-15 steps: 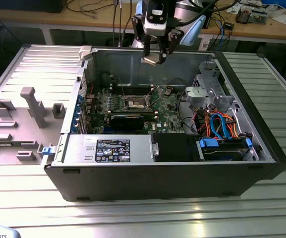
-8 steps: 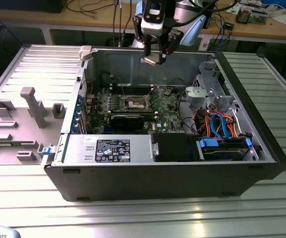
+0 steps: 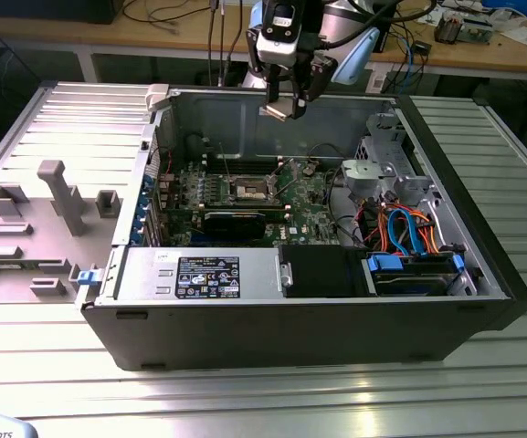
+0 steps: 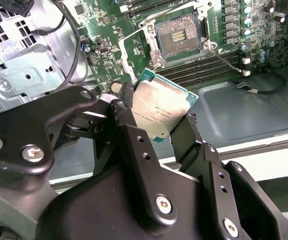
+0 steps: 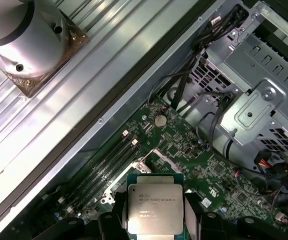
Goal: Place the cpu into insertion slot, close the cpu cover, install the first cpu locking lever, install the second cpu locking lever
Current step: 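Place the cpu into insertion slot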
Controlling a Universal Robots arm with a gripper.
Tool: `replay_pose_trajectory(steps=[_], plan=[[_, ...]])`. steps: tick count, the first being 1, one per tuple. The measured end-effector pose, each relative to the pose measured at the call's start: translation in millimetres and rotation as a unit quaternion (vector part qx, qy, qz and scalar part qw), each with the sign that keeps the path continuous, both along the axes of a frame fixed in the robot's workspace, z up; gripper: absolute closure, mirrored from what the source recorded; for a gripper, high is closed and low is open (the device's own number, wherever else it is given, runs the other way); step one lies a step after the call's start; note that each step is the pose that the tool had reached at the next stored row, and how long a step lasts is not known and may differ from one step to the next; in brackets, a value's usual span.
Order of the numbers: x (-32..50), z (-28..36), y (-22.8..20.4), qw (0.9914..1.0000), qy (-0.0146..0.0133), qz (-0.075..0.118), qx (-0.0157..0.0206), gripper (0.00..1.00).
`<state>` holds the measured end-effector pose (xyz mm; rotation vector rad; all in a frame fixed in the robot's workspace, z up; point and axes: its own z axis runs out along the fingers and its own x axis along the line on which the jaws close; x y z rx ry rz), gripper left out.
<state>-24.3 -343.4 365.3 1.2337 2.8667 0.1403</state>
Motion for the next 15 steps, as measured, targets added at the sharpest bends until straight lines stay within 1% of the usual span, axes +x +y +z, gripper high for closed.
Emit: replay_pose_trajectory(steps=[15], plan=[[0.0,0.0,0.0,1.00000,0.0000,-0.002,0.0000,0.46]])
